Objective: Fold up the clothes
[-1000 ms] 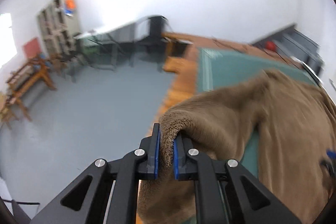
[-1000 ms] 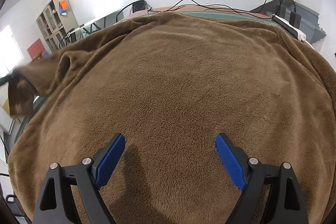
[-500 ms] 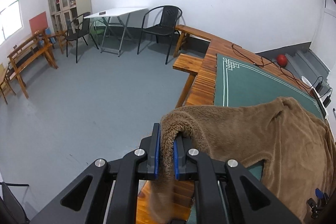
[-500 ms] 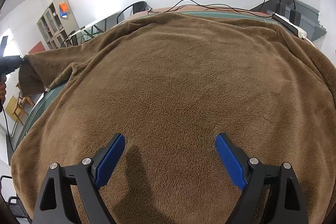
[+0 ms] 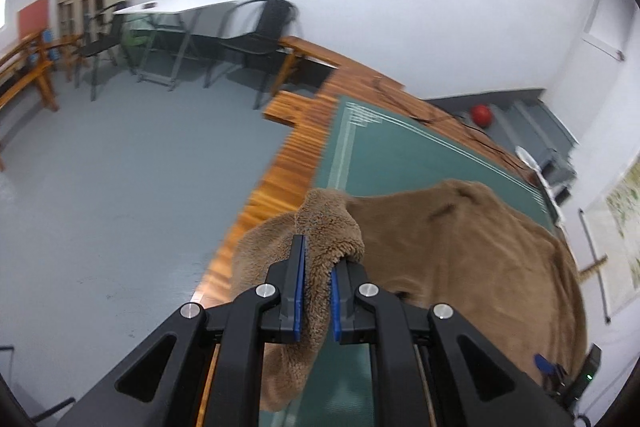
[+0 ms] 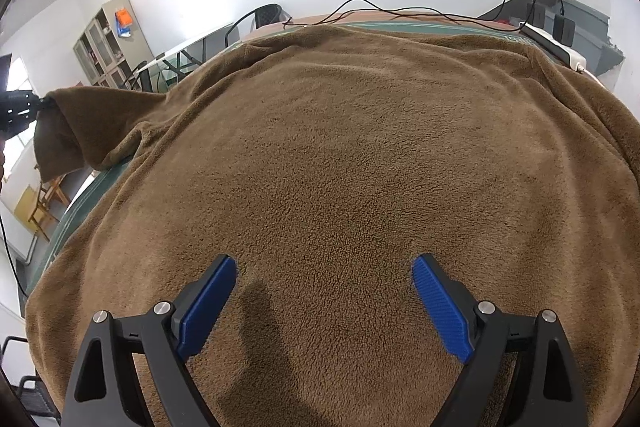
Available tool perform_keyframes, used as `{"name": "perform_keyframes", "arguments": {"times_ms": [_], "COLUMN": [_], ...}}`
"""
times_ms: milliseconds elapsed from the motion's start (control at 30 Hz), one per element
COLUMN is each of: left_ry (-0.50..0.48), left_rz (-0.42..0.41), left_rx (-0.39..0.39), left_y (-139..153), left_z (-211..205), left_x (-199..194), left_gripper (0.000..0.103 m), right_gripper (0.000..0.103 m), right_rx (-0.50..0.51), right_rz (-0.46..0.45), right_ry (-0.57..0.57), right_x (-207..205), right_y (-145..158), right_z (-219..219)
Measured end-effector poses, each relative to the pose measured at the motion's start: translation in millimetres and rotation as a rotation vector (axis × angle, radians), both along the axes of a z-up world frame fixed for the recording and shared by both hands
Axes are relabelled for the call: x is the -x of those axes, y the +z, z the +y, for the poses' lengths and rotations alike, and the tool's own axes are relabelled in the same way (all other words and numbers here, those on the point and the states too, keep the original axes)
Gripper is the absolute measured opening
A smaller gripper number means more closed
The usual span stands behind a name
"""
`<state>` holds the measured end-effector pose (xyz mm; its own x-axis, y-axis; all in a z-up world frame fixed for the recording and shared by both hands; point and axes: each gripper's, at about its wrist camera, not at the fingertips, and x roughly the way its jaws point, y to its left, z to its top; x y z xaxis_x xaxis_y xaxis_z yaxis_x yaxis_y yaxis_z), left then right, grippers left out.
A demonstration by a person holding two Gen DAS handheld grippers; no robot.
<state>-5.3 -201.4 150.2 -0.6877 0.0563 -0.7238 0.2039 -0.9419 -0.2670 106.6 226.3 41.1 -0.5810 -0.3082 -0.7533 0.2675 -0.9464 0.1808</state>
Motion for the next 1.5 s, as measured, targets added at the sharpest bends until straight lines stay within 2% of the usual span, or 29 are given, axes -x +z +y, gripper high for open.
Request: {"name": "perform_keyframes", "arguments": {"times_ms": [300,433,667,767,867,900,933,1000,1033,1133,1267,1433,1500], "left_ry": [-0.22,-0.333,-0.516,-0.544,-0.556,-0.571,-0.595,-0.633,-0.646,-0.667,-0.631,-0.497,-0.444], "left_rz": [0.021,0.031,-0.049,-0.135,-0.186,-0.198,-0.206,-0.206,-0.197,-0.149,-0.063,0.04,0.053], "left_rx": [-0.139,-0.148,-0.178,-0.176,-0.21,-0.227,-0.248,-0.253,-0.241,-0.187,-0.194,-0.024,-0.007], "left_y": [20,28,13,-8,-27,-31,-35,-35,-33,-22,-10,-13,-21], "left_z": [98,152,244,269,279,283,287,294,297,304,291,272,255], "left_x": [27,32,56,69,78,79,78,74,71,63,56,62,66], "left_gripper": [0.012,0.012,0.015,0.026,0.032,0.04,0.053,0.068,0.07,0.07,0.076,0.078,0.078], "right_gripper": [0.092,0.092,0.092,0.092,0.092,0.092,0.092,0.092,0.092,0.092,0.092,0.092,0.092], "right_rx": [0.05,0.056,0.071,0.075,0.08,0.083,0.085,0.092,0.095,0.104,0.116,0.112,0.081], "right_rz": [0.0,0.0,0.0,0.0,0.0,0.0,0.0,0.001,0.001,0.002,0.003,0.015,0.025], "right_ry": [-0.002,-0.002,-0.002,-0.002,-0.003,-0.004,-0.004,-0.006,-0.007,-0.011,-0.015,-0.035,-0.043], "right_x": [0,0,-1,-1,-2,-2,-2,-2,-2,-3,-3,-4,-5], "right_y": [0,0,0,1,1,1,1,1,1,2,2,5,10], "right_z": [6,7,10,11,11,11,12,13,13,15,17,20,19]}}
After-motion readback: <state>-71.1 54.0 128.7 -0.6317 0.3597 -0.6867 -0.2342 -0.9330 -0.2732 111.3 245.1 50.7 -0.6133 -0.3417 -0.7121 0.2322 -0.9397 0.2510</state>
